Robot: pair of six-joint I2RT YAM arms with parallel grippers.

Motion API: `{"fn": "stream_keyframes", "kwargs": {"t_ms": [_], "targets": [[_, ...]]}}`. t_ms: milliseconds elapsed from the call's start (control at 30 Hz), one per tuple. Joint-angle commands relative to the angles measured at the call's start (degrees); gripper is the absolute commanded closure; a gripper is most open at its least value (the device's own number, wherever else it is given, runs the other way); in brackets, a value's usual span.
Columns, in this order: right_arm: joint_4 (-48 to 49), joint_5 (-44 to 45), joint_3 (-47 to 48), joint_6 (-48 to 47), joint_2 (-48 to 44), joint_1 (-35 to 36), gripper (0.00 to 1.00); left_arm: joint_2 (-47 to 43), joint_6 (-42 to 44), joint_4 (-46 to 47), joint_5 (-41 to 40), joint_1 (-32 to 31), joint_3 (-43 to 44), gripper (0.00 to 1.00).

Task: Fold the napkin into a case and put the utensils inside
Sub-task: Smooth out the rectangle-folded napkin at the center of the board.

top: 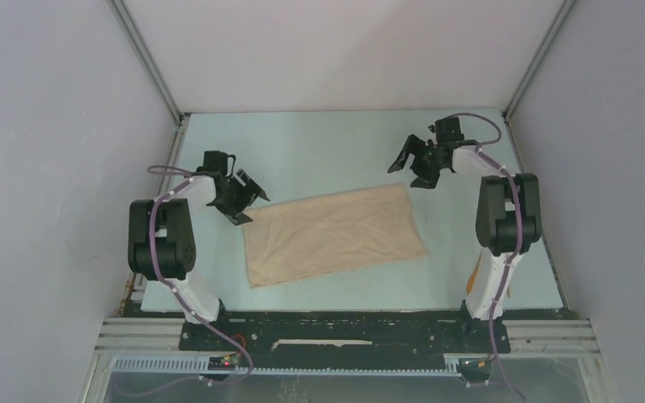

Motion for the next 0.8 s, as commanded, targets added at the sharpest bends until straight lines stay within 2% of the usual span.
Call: {"fn": "stream_keyframes", "kwargs": {"t_ms": [0, 67, 167, 300, 433, 567, 667, 767], "targets": [[-5.6, 1.4, -3.8, -3.9, -13.8, 3.6, 0.02, -8.1, 5.4, -2.9, -1.1, -3.0, 1.9, 0.15], [-0.6, -2.9, -11.0, -1.7, -17.3, 4.9, 0.02, -10.6, 6.3, -2.0, 0.6, -4.1, 0.3, 0.14], [7.5, -8.3, -19.8, 1.3, -17.7, 6.1, 0.02, -11.5, 6.2, 0.1, 2.4, -4.5, -3.9, 0.14], [11.0, -8.4, -24.9, 0.0, -15.4, 4.4, 0.02, -9.2, 7.1, 0.5, 2.9, -4.6, -7.1, 0.14], [6.3, -0.8, -25.5, -3.7, -13.5, 1.2, 0.03, -7.8, 8.5, -0.3, -0.5, -4.2, -8.4, 0.14], [1.9, 9.6, -26.5, -5.2, -18.6, -0.3, 0.03, -8.7, 10.4, -3.0, -5.7, -4.8, -6.5, 0.14], [0.0, 11.9, -26.6, -5.3, -23.9, 0.7, 0.03, -13.5, 12.9, -6.7, -10.7, -7.0, -4.7, 0.15], [-0.3, 9.1, -26.8, -5.5, -28.3, 2.7, 0.02, -21.5, 13.0, -8.6, -13.5, -10.8, -5.2, 0.15]]}}
